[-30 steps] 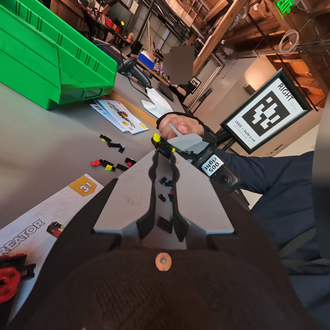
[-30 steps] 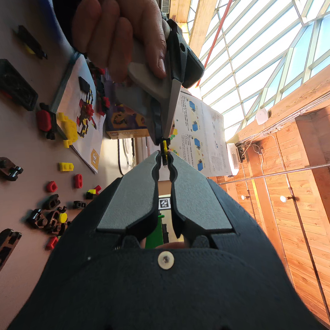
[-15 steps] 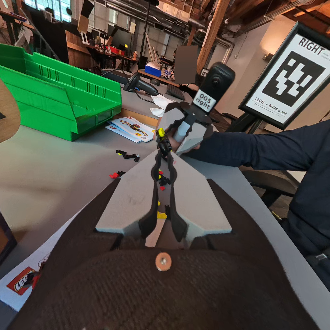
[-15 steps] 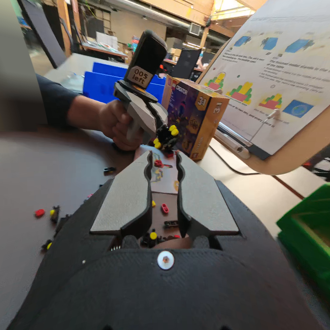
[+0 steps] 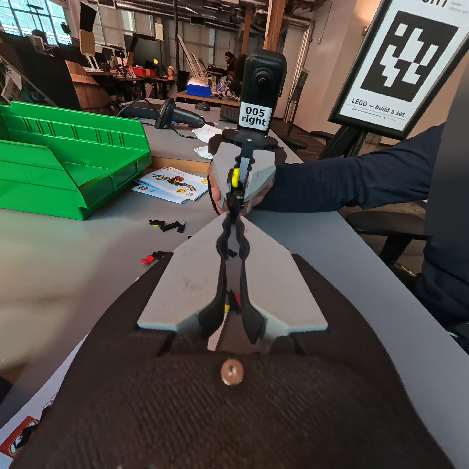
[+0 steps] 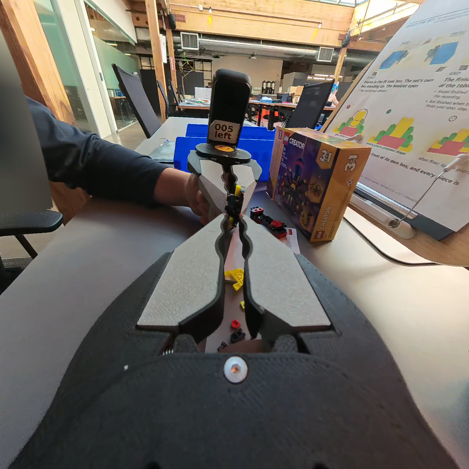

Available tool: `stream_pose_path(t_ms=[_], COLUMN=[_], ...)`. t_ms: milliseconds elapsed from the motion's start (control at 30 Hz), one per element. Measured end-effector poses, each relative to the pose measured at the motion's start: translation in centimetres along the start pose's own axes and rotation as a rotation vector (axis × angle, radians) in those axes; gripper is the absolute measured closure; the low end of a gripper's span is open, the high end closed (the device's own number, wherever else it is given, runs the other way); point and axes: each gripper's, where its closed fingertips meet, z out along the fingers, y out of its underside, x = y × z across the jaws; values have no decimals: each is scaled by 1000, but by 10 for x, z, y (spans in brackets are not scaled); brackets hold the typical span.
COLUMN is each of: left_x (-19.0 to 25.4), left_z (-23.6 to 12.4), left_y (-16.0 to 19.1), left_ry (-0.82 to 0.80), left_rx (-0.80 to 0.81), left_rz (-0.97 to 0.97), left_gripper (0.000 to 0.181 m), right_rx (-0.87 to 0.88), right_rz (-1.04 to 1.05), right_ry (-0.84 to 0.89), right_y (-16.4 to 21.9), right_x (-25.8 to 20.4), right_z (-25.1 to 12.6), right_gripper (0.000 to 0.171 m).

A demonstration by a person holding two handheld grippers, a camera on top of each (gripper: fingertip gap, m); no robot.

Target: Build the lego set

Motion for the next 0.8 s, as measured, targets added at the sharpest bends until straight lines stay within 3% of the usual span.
stream_pose_path(t_ms=[133, 233, 333, 567, 800], left_x=[-1, -2, -2, 41, 58], left_z=[1, 2, 6, 13, 15], left_y=[2, 5, 11, 31, 33], left_ry=[-20, -39, -69, 85, 158], left_rx=[-19, -43, -91, -247, -280], left_rz=[24, 43, 101, 367, 395], left_gripper=[180, 161, 170, 172, 172], right_rx=[-35, -99, -151, -151, -137], right_rz=[-103, -230, -228, -47, 98], right_ry=[19, 90, 51, -292, -450], right_y=[2, 9, 20, 24, 21], right_x=[0, 4, -2, -45, -62], right_z=[-1, 1, 5, -4, -9], right_gripper=[168, 168, 167, 168, 166])
